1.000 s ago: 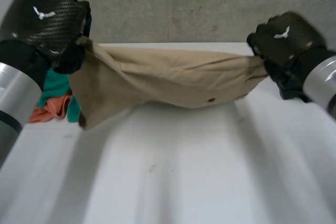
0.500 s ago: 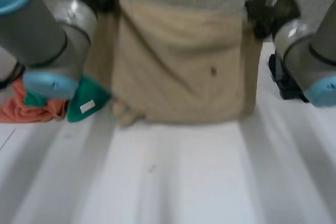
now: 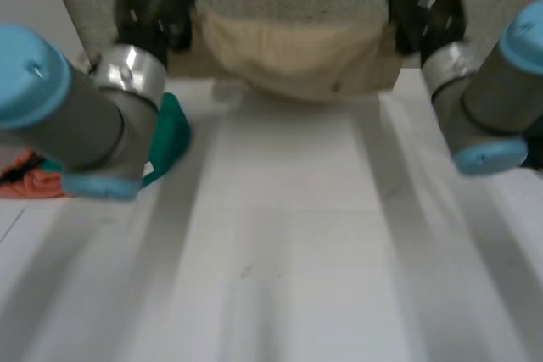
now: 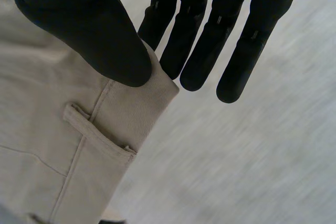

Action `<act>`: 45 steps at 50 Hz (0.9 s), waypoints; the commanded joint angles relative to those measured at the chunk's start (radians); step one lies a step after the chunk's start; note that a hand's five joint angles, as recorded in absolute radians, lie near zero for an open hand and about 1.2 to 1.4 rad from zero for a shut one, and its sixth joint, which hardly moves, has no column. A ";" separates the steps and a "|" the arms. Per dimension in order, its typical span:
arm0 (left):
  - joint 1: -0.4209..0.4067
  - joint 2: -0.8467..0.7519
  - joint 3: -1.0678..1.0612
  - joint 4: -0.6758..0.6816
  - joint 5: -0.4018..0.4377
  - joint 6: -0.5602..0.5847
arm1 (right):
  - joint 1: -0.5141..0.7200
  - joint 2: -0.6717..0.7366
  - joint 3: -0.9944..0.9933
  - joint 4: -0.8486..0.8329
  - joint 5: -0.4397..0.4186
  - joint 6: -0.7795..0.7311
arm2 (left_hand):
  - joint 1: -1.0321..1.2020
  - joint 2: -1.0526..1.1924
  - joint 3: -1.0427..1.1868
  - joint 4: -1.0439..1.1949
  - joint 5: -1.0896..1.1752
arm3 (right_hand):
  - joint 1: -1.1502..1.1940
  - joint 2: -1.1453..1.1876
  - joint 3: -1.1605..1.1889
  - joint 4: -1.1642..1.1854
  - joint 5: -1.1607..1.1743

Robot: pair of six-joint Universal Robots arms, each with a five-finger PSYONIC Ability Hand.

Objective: Fold the laundry.

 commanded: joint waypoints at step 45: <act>-0.092 -0.099 -0.036 -0.358 0.027 0.348 | -0.075 -0.223 0.448 0.387 -0.045 -0.433 | 0.259 0.200 0.203 0.195 0.220 | 0.318 0.225 0.212 0.200 0.207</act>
